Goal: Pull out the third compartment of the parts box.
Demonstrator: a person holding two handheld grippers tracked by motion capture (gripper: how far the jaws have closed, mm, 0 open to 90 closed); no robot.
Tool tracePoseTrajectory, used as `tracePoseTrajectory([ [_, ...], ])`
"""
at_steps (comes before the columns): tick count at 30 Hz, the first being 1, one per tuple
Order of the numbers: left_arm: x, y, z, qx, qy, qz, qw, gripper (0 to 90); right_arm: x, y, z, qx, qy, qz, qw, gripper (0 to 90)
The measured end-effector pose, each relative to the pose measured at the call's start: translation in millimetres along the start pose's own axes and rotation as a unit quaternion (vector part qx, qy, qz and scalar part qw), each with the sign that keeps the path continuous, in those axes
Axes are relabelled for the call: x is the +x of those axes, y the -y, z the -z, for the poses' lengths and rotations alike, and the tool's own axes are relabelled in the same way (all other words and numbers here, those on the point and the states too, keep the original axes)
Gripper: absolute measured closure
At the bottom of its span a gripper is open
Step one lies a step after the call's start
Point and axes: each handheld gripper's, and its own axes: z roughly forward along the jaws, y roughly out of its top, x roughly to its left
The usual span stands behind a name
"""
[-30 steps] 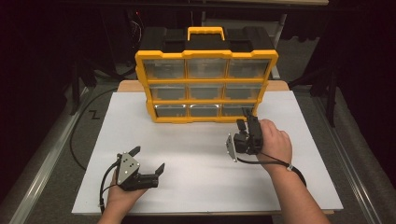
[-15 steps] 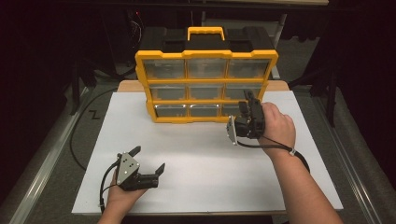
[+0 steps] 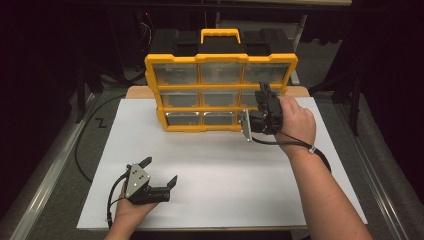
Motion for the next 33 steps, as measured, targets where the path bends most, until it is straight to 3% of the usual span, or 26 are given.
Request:
tracePoseTrajectory([
  [6,0.3,-0.2,0.3,-0.003,-0.001,0.001,1.0000,0.4,-15.1,-1.5,-12.7,0.005,0.011,0.008,0.9999,65.8],
  [15,0.9,-0.4,1.4,-0.005,0.000,0.003,1.0000,0.4,-25.2,-1.8,-24.7,0.012,0.026,0.012,0.9995,71.6],
  [33,1.6,0.0,2.2,-0.005,-0.003,0.006,1.0000,0.5,-25.1,7.9,-39.8,0.028,0.035,0.027,0.9987,81.1],
])
